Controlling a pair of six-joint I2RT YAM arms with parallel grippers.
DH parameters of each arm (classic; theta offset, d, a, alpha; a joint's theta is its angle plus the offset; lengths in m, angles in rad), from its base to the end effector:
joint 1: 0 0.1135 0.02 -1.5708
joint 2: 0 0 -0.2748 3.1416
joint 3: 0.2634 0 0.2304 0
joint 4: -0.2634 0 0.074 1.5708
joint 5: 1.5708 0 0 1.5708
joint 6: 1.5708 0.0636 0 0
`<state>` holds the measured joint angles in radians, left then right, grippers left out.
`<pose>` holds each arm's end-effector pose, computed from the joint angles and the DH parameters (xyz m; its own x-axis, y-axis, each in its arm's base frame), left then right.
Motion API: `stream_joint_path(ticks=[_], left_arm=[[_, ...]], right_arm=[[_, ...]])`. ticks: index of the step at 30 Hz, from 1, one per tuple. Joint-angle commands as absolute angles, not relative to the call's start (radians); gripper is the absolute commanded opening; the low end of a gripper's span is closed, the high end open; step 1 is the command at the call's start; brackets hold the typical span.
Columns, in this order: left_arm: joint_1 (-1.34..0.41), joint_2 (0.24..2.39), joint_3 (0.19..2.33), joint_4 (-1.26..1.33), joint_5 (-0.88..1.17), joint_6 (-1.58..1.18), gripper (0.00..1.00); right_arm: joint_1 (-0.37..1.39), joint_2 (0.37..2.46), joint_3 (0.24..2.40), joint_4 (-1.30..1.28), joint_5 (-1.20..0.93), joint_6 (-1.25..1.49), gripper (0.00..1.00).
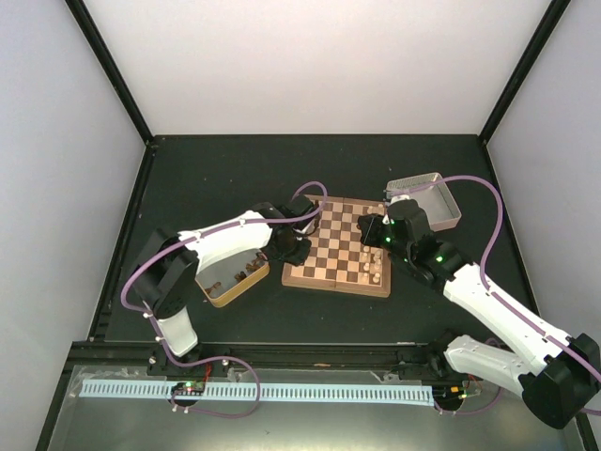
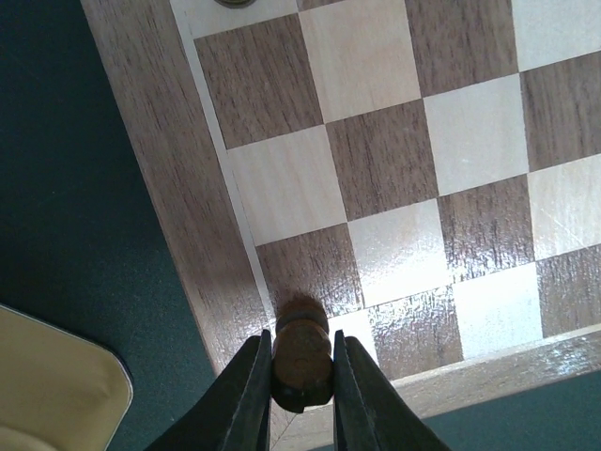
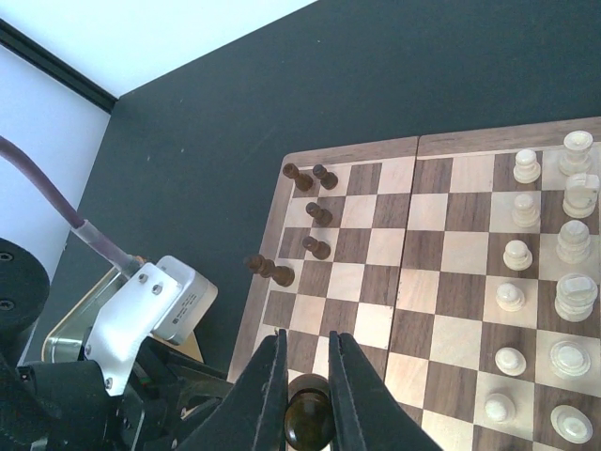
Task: Set up the chess pieces on the board
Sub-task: Pick up the chess piece from the chessboard, then place the chess piece on the chessboard.
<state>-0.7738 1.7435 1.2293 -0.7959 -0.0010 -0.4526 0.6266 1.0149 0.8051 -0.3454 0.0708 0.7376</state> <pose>0.2331 -0.2277 0.1941 -0.9270 0.2944 -0.2322 0.3261 0.9387 -0.1119 0.1823 0.1264 0.2868 -0.6766 0.3384 -0.6540 -0.1097 0.8319 0.5439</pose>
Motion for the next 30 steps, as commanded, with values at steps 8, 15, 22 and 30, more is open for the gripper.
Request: stream_joint_path(ticks=[8, 15, 22, 30], left_arm=[[-0.750, 1.778, 1.444, -0.861, -0.182, -0.431, 0.12], [-0.686, 1.858, 1.620, -0.910, -0.243, -0.414, 0.12], [-0.672, 1.964, 1.765, -0.899, -0.190, -0.356, 0.12], [-0.661, 2.086, 1.854, -0.927, -0.122, -0.344, 0.12]], right_arm=[[0.623, 0.997, 0.787, -0.340, 0.101, 0.731, 0.09], [0.623, 0.975, 0.774, -0.345, 0.104, 0.733, 0.09], [0.623, 0.978, 0.770, -0.344, 0.101, 0.734, 0.09], [0.622, 0.980, 0.770, -0.344, 0.106, 0.730, 0.09]])
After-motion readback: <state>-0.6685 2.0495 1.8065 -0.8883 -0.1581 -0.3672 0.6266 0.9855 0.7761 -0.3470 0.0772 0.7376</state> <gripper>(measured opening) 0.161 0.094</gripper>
